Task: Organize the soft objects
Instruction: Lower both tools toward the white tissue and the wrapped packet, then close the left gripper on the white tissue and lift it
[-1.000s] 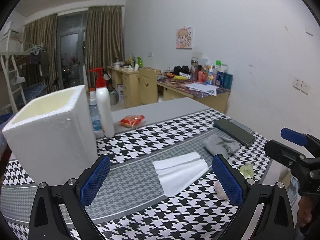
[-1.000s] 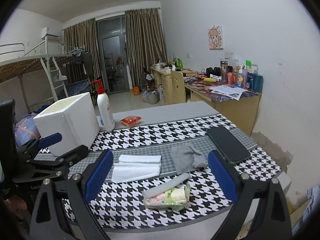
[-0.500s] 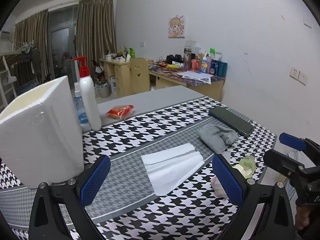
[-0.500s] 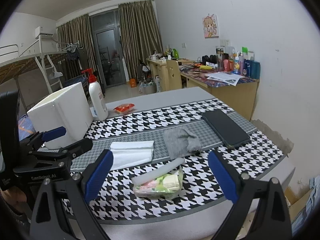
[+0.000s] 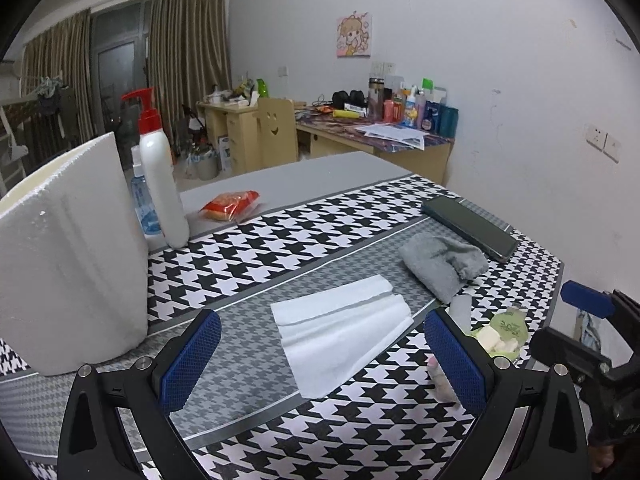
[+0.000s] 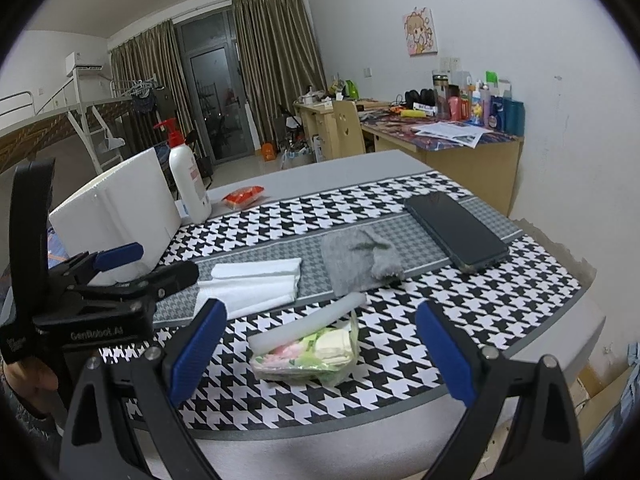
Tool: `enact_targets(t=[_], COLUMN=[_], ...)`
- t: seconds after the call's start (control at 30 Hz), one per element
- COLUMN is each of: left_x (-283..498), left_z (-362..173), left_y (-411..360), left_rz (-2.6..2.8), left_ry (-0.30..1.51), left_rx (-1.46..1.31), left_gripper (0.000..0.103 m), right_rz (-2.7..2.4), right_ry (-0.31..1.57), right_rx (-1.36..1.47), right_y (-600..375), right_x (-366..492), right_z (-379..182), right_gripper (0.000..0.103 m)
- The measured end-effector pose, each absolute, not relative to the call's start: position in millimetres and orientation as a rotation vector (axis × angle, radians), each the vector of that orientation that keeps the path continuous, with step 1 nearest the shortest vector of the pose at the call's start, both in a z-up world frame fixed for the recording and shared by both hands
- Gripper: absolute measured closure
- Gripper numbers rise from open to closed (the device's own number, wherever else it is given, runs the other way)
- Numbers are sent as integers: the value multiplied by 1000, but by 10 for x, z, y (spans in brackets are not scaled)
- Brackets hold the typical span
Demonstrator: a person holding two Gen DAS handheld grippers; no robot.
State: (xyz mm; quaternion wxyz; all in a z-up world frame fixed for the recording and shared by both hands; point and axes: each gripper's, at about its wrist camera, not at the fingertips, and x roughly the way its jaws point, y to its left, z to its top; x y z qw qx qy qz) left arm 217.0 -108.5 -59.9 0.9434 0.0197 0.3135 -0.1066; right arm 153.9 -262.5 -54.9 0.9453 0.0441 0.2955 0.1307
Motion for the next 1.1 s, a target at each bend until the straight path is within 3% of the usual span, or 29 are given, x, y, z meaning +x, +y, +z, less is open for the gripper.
enact_targets(t=[0.7,1.1], left_x=[2462,2658], left_z=[-848,-1050], left_y=[-1279,-1311], left_rz=[-231,-261], left_ry=[712,817], left_rx=[85,71], left_gripper=[2,24], right_rz=[283,294], right_ry=[659,687], right_rx=[108,89], right_y=[-2754,-2774], right_x=[1682,1767], right_z=[-767,-852], right_gripper=[5,5])
